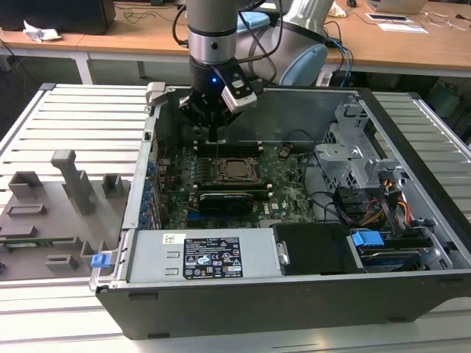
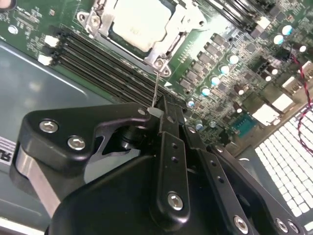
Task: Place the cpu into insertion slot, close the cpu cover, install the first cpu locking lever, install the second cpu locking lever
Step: 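Install the first cpu locking lever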
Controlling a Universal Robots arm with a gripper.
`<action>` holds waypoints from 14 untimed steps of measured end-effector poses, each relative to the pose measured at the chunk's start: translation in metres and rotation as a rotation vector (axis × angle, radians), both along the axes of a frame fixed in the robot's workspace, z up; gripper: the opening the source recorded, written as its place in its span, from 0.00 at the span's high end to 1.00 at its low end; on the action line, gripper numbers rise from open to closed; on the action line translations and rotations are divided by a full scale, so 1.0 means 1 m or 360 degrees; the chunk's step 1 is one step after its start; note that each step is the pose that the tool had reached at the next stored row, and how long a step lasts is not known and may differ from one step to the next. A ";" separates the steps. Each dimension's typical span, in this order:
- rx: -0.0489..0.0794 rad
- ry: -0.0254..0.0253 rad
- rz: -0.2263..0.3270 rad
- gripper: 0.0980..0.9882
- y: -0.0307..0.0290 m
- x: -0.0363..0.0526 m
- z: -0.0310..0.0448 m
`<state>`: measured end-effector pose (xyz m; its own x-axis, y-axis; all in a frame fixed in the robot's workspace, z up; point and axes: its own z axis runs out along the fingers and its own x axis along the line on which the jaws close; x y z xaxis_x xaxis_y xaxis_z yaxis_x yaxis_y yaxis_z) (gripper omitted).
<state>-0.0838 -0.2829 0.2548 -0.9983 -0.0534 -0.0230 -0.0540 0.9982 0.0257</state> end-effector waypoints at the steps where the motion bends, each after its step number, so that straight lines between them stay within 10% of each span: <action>1: 0.0000 -0.00002 0.0000 0.99 0.0000 0.0004 -0.0002; 14: 0.0002 -0.00003 0.0056 0.99 0.0000 0.0257 -0.0052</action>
<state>-0.0580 -0.2829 0.2495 -0.9958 -0.0881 -0.0233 -0.0887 0.9957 0.0271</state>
